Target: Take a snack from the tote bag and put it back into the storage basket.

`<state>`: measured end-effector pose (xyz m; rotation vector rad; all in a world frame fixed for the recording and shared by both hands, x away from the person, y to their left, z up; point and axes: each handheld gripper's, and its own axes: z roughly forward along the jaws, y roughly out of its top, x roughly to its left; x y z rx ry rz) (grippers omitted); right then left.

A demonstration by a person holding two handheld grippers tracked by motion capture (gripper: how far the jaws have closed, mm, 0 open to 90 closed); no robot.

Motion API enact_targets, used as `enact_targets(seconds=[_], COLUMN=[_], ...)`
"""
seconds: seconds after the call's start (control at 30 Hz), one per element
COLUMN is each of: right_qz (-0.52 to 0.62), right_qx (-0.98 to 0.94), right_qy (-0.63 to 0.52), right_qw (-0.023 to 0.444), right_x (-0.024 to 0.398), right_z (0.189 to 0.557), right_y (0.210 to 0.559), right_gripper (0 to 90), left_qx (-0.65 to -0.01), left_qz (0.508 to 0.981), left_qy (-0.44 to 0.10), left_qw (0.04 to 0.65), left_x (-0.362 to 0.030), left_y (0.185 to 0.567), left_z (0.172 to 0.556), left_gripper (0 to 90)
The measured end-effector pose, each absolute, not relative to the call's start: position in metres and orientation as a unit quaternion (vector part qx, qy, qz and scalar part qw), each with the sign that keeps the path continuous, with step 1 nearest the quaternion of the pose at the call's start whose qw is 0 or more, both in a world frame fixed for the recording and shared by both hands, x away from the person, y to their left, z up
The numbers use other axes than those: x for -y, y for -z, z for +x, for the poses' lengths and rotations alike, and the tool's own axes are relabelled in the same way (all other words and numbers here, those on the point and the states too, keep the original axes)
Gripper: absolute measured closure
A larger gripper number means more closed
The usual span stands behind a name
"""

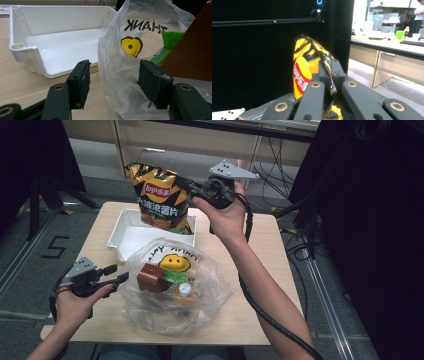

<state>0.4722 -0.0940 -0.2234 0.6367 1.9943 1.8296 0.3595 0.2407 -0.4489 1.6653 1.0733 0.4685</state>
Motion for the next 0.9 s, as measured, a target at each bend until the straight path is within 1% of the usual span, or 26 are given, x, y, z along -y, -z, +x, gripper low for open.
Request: enact_targets(seconds=[0.17, 0.2, 0.33, 0.4, 0.47, 0.63, 0.9], right_qz=[0.236, 0.229, 0.236, 0.244, 0.243, 0.252, 0.255], right_qx=[-0.702, -0.703, -0.702, -0.702, -0.703, -0.706, -0.708], right_qy=[-0.648, -0.648, -0.646, -0.644, -0.642, -0.637, -0.633], right_qw=[0.177, 0.184, 0.184, 0.179, 0.186, 0.178, 0.182], right_x=[0.093, 0.093, 0.091, 0.090, 0.090, 0.088, 0.082], right_z=[0.476, 0.478, 0.484, 0.486, 0.490, 0.496, 0.504], right_y=[0.221, 0.220, 0.220, 0.222, 0.224, 0.228, 0.233], right_gripper=[90.0, 90.0, 90.0, 90.0, 90.0, 90.0, 90.0], left_qx=[-0.449, -0.449, -0.449, -0.450, -0.451, -0.451, -0.451], left_qz=[0.696, 0.696, 0.695, 0.694, 0.694, 0.694, 0.693], left_qy=[-0.195, -0.195, -0.195, -0.195, -0.195, -0.194, -0.195], left_qw=[0.525, 0.525, 0.526, 0.527, 0.527, 0.527, 0.528], left_x=[-0.241, -0.241, -0.241, -0.242, -0.242, -0.242, -0.242], left_y=[0.449, 0.449, 0.449, 0.449, 0.449, 0.449, 0.449], left_z=[0.360, 0.360, 0.360, 0.360, 0.360, 0.360, 0.360], left_gripper=[42.1, 42.1, 42.1, 42.1, 42.1, 42.1, 42.1])
